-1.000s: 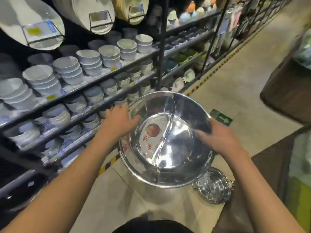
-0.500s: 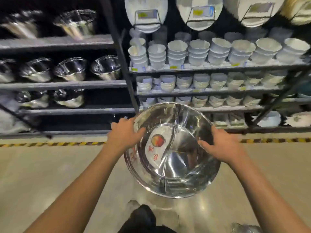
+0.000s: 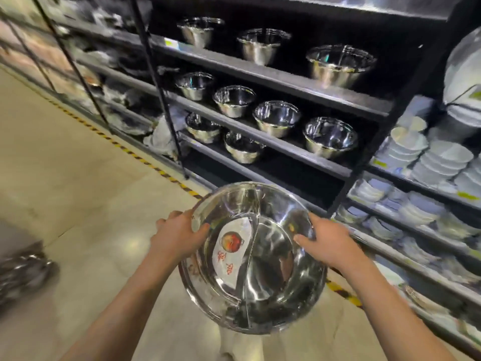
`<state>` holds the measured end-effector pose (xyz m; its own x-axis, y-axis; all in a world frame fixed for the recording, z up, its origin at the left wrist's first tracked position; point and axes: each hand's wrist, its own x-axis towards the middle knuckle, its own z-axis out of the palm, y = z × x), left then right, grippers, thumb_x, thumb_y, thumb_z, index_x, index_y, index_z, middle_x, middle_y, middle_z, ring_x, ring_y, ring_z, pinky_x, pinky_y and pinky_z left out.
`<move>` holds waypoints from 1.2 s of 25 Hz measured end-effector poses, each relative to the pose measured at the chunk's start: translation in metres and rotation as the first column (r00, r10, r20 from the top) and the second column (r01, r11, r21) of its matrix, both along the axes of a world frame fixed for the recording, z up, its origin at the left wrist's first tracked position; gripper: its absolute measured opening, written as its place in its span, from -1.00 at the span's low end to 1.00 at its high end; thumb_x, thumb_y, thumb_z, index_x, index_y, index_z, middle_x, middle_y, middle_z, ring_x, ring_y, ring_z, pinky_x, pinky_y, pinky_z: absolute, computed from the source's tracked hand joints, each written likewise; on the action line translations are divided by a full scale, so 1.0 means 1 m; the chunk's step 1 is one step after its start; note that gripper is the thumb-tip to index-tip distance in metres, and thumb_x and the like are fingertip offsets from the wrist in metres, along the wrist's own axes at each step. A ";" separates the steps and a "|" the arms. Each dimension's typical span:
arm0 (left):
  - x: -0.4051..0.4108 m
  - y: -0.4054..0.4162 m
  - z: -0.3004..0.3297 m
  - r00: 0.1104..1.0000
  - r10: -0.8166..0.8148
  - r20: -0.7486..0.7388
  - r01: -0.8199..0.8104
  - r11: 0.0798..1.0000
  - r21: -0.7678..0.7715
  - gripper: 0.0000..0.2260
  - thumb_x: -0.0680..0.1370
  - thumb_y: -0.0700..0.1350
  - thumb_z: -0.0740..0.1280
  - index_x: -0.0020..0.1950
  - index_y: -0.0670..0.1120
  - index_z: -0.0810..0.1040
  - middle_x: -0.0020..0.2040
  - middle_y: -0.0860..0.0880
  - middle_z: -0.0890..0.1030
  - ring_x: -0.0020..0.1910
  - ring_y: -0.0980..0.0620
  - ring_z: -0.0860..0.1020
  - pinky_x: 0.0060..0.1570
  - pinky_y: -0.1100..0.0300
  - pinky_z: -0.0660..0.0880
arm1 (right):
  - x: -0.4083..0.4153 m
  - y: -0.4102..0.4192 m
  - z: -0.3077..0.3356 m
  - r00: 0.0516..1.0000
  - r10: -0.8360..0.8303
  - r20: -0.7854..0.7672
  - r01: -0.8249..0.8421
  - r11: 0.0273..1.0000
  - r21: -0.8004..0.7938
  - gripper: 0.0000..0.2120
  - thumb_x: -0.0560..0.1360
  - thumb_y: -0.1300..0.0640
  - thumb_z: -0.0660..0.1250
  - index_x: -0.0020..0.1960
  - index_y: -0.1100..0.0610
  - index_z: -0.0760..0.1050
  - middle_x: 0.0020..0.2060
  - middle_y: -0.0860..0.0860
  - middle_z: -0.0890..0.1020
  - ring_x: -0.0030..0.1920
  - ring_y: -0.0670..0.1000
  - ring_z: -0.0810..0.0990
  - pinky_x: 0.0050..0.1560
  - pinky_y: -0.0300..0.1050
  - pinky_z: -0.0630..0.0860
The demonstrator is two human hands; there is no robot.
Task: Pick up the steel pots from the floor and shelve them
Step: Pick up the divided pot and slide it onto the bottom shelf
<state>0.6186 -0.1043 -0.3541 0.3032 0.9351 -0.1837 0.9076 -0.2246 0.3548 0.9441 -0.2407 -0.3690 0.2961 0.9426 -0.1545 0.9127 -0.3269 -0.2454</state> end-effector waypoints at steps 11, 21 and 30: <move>-0.134 0.157 -0.018 0.943 0.332 0.016 -0.330 0.941 -0.077 -0.48 0.43 0.32 0.12 0.19 0.06 0.58 0.02 -0.09 0.59 0.19 -0.22 0.49 0.16 -0.16 0.48 | -0.110 0.266 -0.001 0.968 0.243 -0.065 -0.248 0.963 -0.102 -0.46 0.37 -0.47 0.00 0.05 -0.06 0.31 -0.14 -0.10 0.48 0.05 0.20 0.52 0.07 0.20 0.52; -0.202 0.345 -0.006 0.843 0.535 -0.060 -0.536 0.844 -0.006 -0.54 0.54 0.23 0.24 0.32 -0.02 0.53 0.04 -0.11 0.63 0.00 -0.17 0.61 0.12 -0.02 0.52 | -0.184 0.538 -0.010 0.885 0.443 -0.146 -0.455 0.888 -0.066 -0.39 0.44 -0.37 0.05 0.35 -0.07 0.37 0.03 -0.02 0.55 0.15 0.21 0.52 0.14 0.22 0.50; -0.241 0.506 -0.033 0.888 0.458 -0.049 -0.461 0.886 -0.060 -0.48 0.54 0.28 0.22 0.34 -0.01 0.53 0.08 -0.12 0.65 0.02 -0.18 0.63 0.12 -0.09 0.58 | -0.214 0.679 -0.026 0.924 0.346 -0.164 -0.368 0.921 -0.131 -0.49 0.53 -0.28 0.17 0.32 0.04 0.40 0.02 0.01 0.56 0.16 0.20 0.50 0.09 0.18 0.55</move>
<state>0.3777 0.4013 -0.3874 -0.1643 0.9531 -0.2543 0.9143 0.2439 0.3233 0.7299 0.4384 -0.3952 -0.0897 0.9423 -0.3227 0.9374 -0.0296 -0.3469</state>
